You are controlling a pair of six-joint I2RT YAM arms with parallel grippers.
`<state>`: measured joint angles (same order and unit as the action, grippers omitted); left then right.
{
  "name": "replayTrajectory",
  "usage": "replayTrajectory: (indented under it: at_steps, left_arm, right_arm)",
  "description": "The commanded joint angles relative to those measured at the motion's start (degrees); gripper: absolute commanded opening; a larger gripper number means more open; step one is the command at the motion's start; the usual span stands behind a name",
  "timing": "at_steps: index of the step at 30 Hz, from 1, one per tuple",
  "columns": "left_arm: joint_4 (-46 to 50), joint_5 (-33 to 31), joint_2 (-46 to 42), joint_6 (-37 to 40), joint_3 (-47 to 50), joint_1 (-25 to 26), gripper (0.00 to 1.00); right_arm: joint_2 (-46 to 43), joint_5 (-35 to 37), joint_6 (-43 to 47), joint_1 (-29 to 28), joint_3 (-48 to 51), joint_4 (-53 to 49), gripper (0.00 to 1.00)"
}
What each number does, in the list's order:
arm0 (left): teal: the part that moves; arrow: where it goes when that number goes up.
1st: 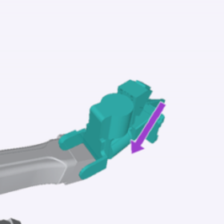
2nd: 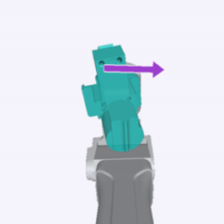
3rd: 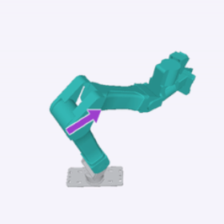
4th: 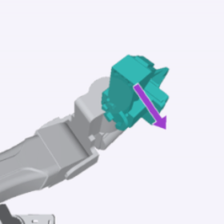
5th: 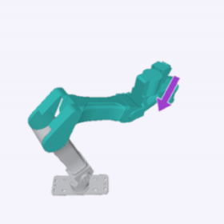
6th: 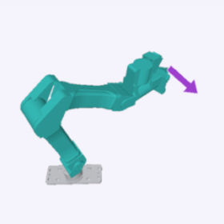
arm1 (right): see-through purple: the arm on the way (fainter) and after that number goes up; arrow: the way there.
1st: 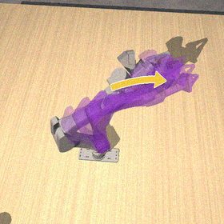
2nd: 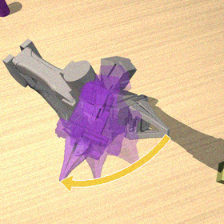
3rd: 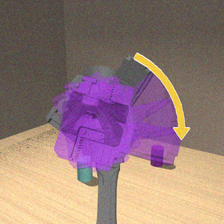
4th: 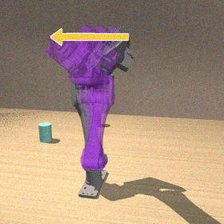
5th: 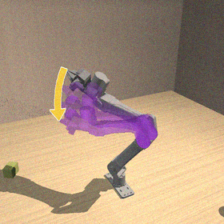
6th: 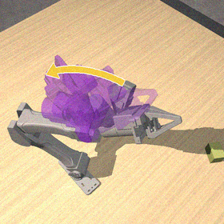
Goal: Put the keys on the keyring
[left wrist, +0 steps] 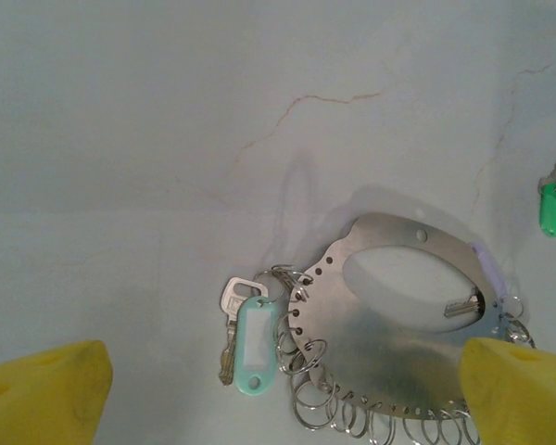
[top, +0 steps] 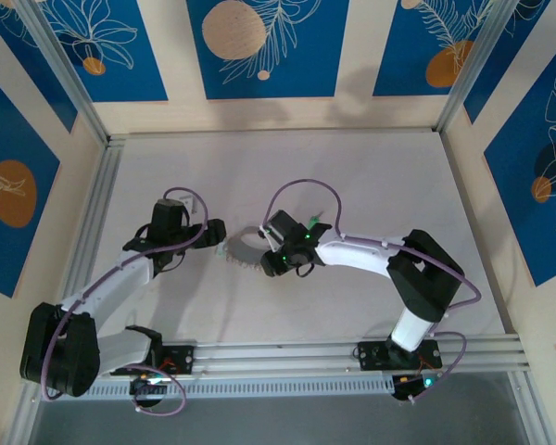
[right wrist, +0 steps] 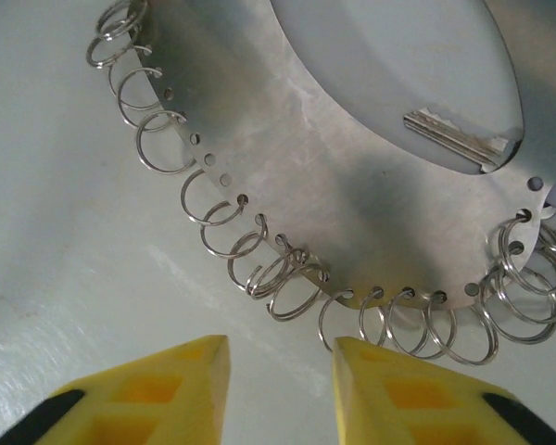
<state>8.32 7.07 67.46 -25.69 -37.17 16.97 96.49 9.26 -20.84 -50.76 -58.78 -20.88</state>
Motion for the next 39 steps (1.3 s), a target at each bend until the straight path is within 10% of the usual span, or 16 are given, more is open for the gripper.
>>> replayTrajectory:
  at_steps: [1, 39]
  left_arm:
    - [-1.3, 1.0, -1.1, -0.7, 0.1, -0.4, 0.95]
    - [-0.4, 2.8, -4.0, -1.4, 0.0, -0.4, 0.95]
  right_arm:
    - [0.8, 0.8, 0.2, -1.0, -1.3, -1.6, 0.29]
    - [8.3, 9.4, 4.5, -4.0, -6.0, -3.0, 0.28]
